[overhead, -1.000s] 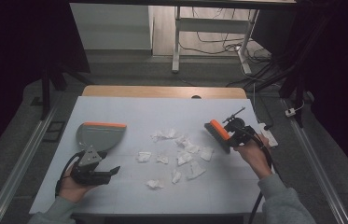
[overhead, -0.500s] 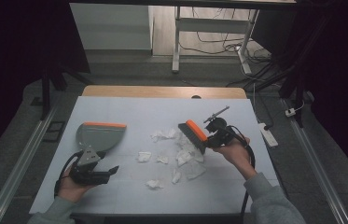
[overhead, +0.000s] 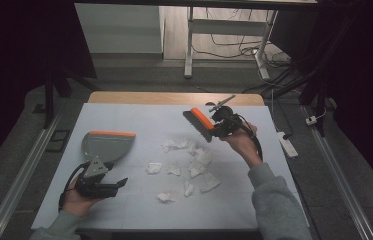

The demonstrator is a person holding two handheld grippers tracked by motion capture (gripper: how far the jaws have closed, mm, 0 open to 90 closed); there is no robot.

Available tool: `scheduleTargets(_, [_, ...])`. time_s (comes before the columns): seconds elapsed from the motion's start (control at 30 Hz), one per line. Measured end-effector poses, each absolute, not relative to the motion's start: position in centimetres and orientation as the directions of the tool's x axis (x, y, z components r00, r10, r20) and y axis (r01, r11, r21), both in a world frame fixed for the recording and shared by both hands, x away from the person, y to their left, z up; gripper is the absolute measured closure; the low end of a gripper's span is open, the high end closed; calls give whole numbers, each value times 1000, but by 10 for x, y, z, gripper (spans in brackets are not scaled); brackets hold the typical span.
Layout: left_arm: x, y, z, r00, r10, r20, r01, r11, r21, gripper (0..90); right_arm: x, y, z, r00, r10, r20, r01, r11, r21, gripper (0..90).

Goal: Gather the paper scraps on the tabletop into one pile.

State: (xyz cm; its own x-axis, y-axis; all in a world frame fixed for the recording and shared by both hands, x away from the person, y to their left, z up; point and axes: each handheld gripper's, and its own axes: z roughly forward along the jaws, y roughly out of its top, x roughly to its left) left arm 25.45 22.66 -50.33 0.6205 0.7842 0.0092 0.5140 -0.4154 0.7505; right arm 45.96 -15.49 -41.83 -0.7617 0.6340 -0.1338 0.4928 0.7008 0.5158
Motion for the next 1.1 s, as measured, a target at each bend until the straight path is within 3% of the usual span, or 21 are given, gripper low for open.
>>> scheduleTargets(0.13, [254,227,-503,618,786,8,514,-413,752,281,484,-138,-434,-785,584,-204,454,768,450,713])
scheduleTargets(0.33, [255,233,-506,607,795,-3,527,-400,750,281,495,-126,-448,-835,508,-210,395,821,412,713])
scheduleTargets(0.57, [255,235,-506,603,798,-16,533,-388,752,281,477,-111,-450,-895,377,-236,288,895,340,715])
scheduleTargets(0.8, [255,234,-505,607,795,-9,527,-394,753,281,440,-121,-446,-945,277,-172,213,924,316,715])
scheduleTargets(0.93, [255,233,-505,605,796,-7,528,-394,752,281,429,-135,-431,-937,298,-181,213,900,380,714])
scheduleTargets(1.1, [253,232,-503,606,796,-3,522,-395,756,281,431,-148,-405,-882,438,-172,297,802,518,714])
